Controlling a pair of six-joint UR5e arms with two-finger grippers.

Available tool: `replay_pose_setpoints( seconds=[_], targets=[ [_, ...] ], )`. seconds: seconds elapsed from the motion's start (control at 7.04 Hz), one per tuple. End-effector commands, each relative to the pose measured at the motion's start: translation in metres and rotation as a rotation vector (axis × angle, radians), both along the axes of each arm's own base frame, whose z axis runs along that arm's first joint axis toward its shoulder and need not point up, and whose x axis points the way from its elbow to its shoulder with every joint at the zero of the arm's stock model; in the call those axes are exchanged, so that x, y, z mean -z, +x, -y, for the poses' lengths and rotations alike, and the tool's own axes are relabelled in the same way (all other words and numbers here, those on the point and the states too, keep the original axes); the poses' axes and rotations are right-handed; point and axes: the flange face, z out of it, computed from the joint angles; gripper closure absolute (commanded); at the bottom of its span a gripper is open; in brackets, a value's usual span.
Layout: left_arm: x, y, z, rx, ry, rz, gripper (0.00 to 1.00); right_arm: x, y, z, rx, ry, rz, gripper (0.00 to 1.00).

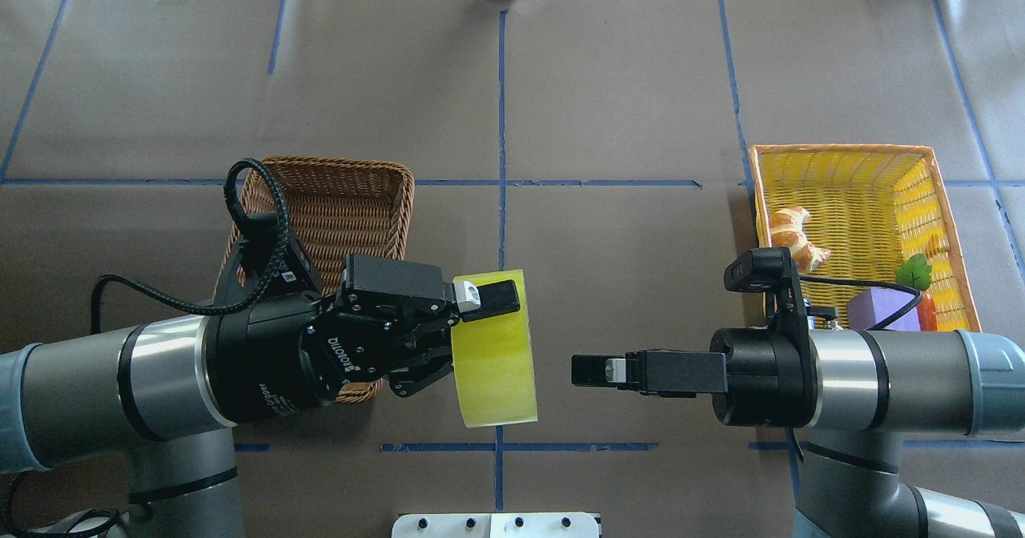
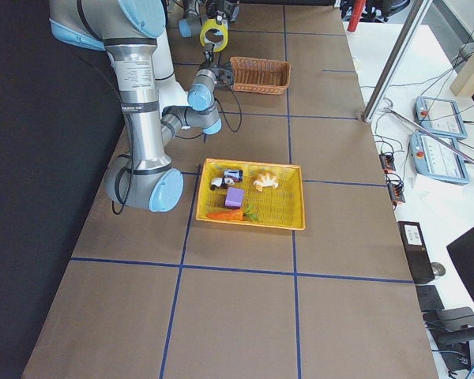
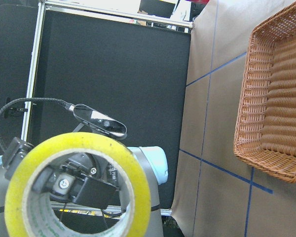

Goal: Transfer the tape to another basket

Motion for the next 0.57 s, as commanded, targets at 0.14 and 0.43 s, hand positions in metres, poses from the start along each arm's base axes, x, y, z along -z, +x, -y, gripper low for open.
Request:
replay_pose_setpoints(
  seconds=[0.14, 0.43],
  targets=[
    [-0.040, 0.006, 0.015, 0.132, 0.076, 0.159, 0.99, -0.010, 0.036, 0.073, 0.026, -0.015, -0.343, 0.00],
    [-0.054, 0.020, 0.026, 0.141, 0.197, 0.411, 0.99, -0.009, 0.069, 0.132, 0.031, -0.116, -0.542, 0.00]
  ],
)
